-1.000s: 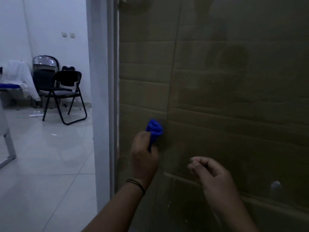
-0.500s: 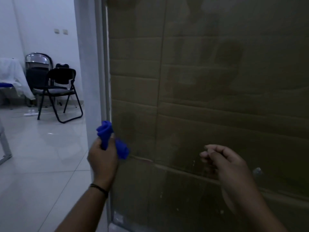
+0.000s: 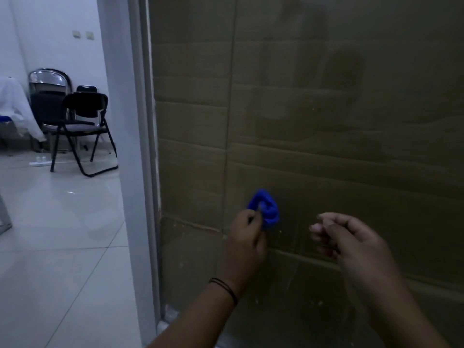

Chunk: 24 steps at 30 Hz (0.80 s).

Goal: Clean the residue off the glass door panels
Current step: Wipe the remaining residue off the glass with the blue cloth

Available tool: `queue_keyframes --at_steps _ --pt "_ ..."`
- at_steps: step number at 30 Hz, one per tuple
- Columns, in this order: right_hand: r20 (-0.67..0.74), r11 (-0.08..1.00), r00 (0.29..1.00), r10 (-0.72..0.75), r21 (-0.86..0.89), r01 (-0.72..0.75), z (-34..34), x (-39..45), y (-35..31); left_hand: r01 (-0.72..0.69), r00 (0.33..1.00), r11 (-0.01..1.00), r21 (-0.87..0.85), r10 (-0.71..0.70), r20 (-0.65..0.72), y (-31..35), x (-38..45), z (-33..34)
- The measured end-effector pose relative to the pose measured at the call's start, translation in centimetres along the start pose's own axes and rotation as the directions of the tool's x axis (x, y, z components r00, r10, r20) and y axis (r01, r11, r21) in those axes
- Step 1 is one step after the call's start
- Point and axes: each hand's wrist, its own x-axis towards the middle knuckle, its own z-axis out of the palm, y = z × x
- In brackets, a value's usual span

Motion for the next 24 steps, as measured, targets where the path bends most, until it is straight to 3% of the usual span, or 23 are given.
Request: queue_keyframes --at_steps 2,6,9,12,17,21,24 --pt "-0.002 1.0 1.0 0.007 -0.004 -0.007 0.0 0.0 -0.2 -0.005 0.998 0.997 -0.079 0.01 0.059 1.7 -0.2 0.7" --pt "0.002 1.0 1.0 0.003 0.005 -0.003 -0.6 -0.2 -0.4 0.182 0.972 0.942 -0.282 -0.215 -0.091 1.1 -0.8 -2.0" --pt "-0.001 1.0 1.0 -0.006 0.021 0.006 -1.0 -0.2 -0.5 0.357 0.846 0.828 -0.433 -0.483 -0.227 -2.2 -1.0 -5.6" --pt "-0.008 1.0 1.0 -0.017 0.021 0.017 -1.2 -0.2 -0.1 0.492 0.737 0.834 -0.251 -0.552 -0.39 -7.7 -1.1 -9.1" --pt "-0.03 0.999 0.999 -0.024 0.022 0.024 -2.2 -0.1 0.4 0.471 0.851 0.882 0.005 -0.453 -0.266 -10.7 0.8 -9.2" --pt "-0.089 0.999 0.996 -0.017 0.04 0.021 -4.6 0.1 0.4 0.303 0.926 0.953 -0.027 -0.301 -0.228 -7.0 2.5 -5.7" --pt "-0.131 0.997 0.991 -0.019 0.065 0.028 -6.6 0.1 0.5 0.1 0.981 0.994 -0.05 -0.107 -0.165 -2.3 2.6 -2.3"
